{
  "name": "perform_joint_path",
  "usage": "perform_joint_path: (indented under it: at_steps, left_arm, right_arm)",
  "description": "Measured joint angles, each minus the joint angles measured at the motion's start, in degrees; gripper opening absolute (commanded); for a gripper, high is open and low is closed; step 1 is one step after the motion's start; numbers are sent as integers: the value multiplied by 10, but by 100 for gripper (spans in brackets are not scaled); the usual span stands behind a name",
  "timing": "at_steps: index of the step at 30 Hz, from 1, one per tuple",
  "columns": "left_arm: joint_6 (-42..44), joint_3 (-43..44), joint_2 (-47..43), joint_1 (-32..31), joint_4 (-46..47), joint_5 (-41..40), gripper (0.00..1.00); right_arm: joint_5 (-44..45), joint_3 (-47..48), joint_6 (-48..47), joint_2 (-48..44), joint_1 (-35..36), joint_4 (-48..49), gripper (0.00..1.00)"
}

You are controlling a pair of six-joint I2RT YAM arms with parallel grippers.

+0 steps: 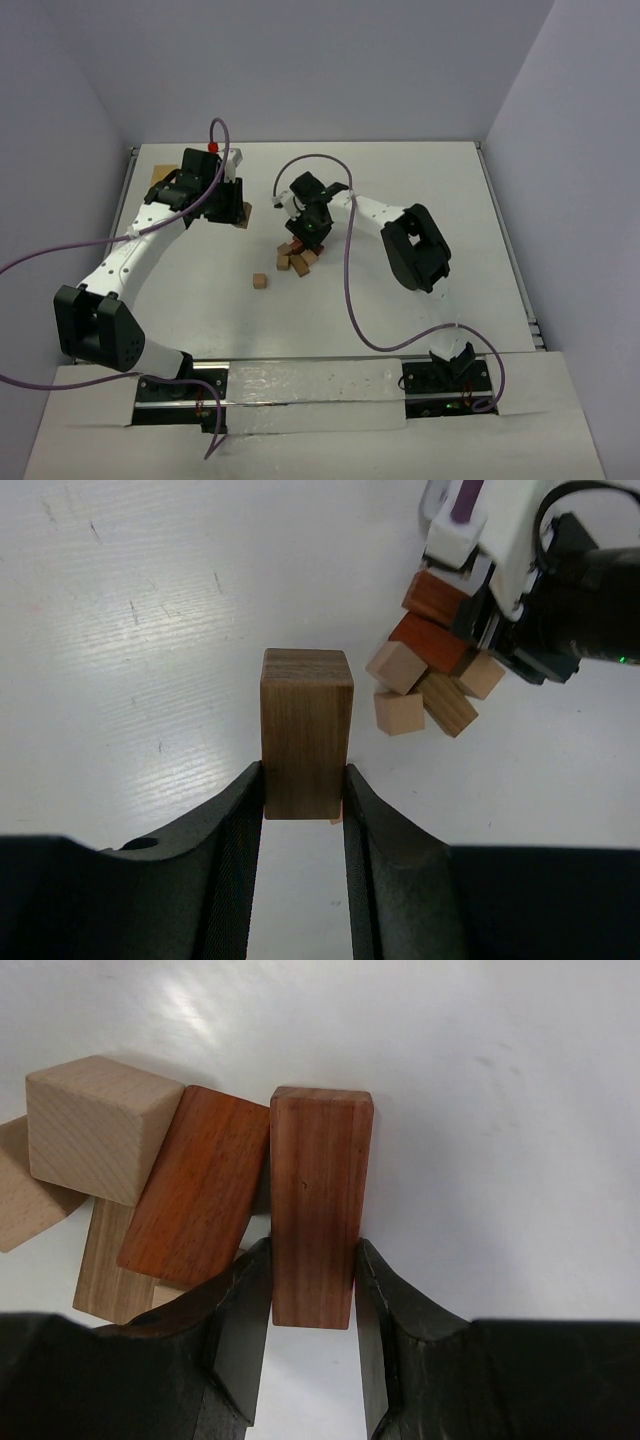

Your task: Build the wood block tower

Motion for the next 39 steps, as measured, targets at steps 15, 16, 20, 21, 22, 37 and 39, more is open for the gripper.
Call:
perform_joint_path:
  at_steps: [15, 16, 20, 21, 22, 37, 39]
  left_arm:
    - [-7, 0, -19, 30, 0, -1, 0]
    - [-9, 0, -20, 35, 0, -1, 0]
    - [-18, 0, -20, 53, 0, -2, 0]
    - [-20, 0, -21, 55, 0, -3, 0]
    - [-21, 0, -21, 56, 0, -6, 0]
    - [-46, 0, -32, 56, 17, -44, 0]
    - [-50, 0, -32, 56, 24, -52, 0]
  right_arm:
    - [-5, -64, 61, -36, 137, 48, 0]
    - [-7, -75, 71, -42, 144, 55, 0]
    - [-15, -115, 127, -67, 165, 75, 0]
    - [-16, -123, 143, -72, 168, 78, 0]
    - [-17, -130, 158, -77, 170, 80, 0]
    - [105, -160, 406, -220, 56, 75, 0]
    - [117, -148, 430, -215, 24, 72, 0]
